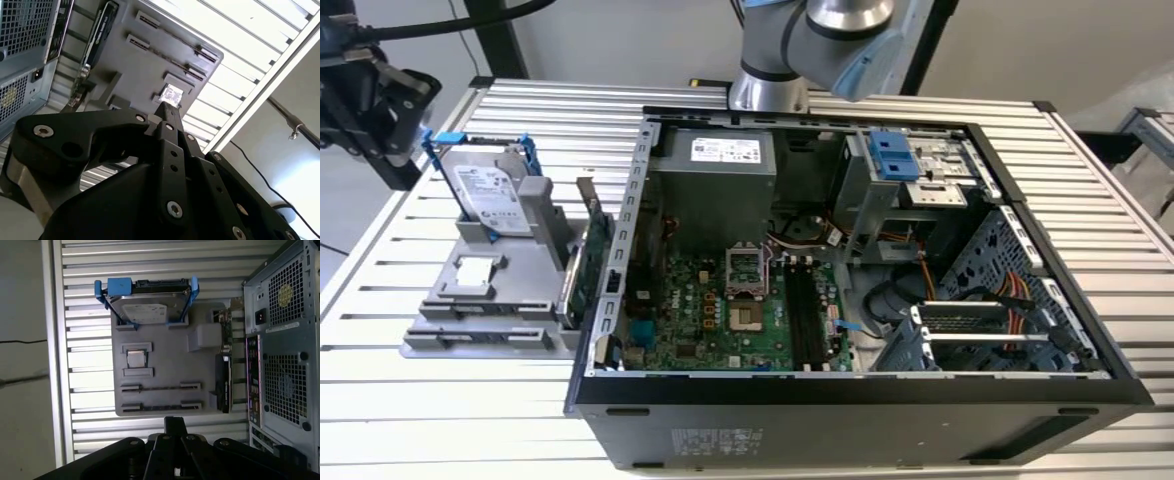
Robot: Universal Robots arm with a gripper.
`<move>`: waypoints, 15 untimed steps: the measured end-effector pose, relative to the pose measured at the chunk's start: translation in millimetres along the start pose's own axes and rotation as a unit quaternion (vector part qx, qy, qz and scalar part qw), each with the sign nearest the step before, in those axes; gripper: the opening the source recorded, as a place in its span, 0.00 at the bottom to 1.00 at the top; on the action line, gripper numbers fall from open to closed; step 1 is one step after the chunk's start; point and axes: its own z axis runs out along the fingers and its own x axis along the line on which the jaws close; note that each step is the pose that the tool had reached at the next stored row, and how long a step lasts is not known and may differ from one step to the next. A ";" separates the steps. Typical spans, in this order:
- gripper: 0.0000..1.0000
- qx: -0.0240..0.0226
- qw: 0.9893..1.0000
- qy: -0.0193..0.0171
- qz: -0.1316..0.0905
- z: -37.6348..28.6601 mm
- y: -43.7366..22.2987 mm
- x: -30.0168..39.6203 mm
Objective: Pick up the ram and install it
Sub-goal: 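Reach for the ram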
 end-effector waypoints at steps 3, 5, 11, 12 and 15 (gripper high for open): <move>0.00 0.000 1.000 0.000 0.000 -0.2 -3.8 -0.3; 0.00 0.000 1.000 0.000 0.000 -0.3 -6.1 -0.4; 0.00 -0.001 1.000 0.000 -0.002 -0.6 -11.1 -0.8; 0.00 -0.001 1.000 0.000 -0.002 -0.6 -11.2 -0.8; 0.00 -0.001 1.000 0.000 -0.003 -0.6 -11.3 -0.8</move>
